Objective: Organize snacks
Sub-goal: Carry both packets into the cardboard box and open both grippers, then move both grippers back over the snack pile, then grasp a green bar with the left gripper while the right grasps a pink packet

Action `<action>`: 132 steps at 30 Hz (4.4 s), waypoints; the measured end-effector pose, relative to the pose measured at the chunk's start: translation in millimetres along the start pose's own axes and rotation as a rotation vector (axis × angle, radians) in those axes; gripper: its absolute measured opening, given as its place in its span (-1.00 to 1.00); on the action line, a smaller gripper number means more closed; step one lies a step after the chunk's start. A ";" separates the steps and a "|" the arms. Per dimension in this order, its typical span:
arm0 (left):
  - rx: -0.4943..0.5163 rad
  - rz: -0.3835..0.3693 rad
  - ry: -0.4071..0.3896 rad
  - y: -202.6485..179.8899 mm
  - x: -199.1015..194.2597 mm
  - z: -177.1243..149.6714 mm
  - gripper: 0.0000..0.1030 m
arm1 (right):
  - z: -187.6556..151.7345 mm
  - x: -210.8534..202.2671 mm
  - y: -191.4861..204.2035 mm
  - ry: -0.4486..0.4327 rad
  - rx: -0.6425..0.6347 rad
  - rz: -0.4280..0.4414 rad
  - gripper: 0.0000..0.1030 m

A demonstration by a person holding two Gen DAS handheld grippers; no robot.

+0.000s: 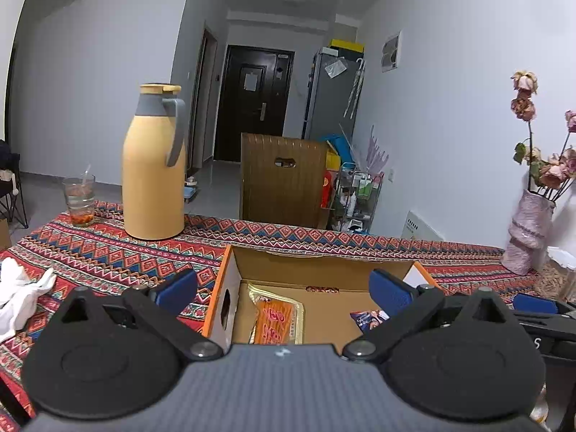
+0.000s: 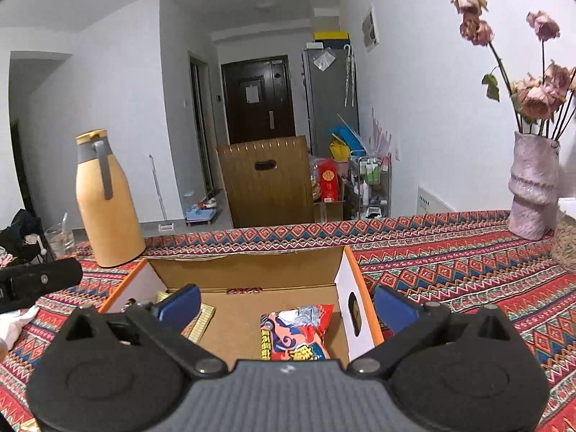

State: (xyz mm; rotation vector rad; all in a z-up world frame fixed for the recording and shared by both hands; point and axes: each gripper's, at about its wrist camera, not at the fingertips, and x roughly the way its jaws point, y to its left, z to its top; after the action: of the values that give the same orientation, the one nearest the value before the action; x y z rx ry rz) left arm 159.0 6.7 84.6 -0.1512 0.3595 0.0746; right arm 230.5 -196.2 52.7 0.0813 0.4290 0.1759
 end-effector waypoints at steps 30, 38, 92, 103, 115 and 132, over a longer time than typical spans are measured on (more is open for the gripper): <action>0.057 -0.033 0.011 39.3 -116.1 -84.1 1.00 | -91.2 -136.9 -2.3 0.010 -0.073 0.035 1.00; 0.054 -0.034 0.085 53.7 -114.1 -120.5 1.00 | -122.5 -139.6 -4.1 0.081 -0.072 0.043 1.00; 0.001 -0.041 0.151 75.1 -109.4 -146.6 1.00 | -178.4 -107.0 61.3 0.169 -0.223 0.039 0.19; 0.009 -0.033 0.154 72.3 -106.9 -146.5 1.00 | -162.0 -103.7 52.8 0.176 -0.129 0.108 -0.26; 0.022 -0.032 0.165 66.4 -102.2 -144.0 1.00 | -152.4 -105.1 43.7 0.154 -0.063 0.160 -0.64; 0.113 -0.005 0.255 23.3 -50.8 -136.8 0.82 | -122.7 -105.9 -6.4 0.014 0.022 0.100 -0.64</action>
State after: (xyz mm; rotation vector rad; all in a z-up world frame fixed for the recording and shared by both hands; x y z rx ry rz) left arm 62.2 5.4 -27.0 -0.0499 0.6165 0.0295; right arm 85.2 -217.2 -16.2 0.1228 0.4415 0.2705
